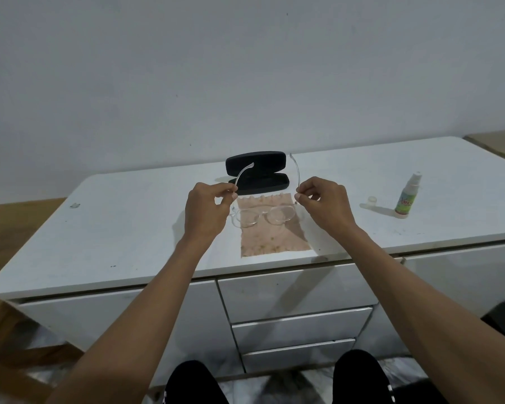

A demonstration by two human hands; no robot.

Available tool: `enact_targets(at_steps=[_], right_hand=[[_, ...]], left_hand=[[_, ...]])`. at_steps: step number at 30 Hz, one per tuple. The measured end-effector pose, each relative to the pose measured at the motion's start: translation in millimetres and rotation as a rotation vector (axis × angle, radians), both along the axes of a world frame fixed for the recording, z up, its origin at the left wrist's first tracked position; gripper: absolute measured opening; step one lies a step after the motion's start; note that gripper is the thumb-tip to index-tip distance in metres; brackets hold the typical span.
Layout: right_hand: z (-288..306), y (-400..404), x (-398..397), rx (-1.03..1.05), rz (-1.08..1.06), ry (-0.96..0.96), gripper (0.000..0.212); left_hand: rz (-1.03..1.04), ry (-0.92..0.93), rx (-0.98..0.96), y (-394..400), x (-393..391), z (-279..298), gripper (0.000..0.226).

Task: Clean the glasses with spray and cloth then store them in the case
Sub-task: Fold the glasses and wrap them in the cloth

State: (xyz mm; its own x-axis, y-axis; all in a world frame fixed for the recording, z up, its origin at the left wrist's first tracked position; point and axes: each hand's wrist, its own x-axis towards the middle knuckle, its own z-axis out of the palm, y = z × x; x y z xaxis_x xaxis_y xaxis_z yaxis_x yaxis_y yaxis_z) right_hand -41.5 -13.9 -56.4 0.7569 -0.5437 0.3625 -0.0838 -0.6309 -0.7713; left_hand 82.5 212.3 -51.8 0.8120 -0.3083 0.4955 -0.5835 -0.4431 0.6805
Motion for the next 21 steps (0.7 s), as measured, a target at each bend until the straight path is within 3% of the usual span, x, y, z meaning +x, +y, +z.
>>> enact_targets(at_steps=[14,21], right_hand=[[1,-1,-5,0.0,0.051,0.057,0.004],[3,-4,-16,-0.042,0.053,0.091,0.029]], left_hand=[[-0.062,0.034,-0.015,2,-3,-5,0.019],[-0.09,0.032,-0.028,10,-11,-8,0.031]])
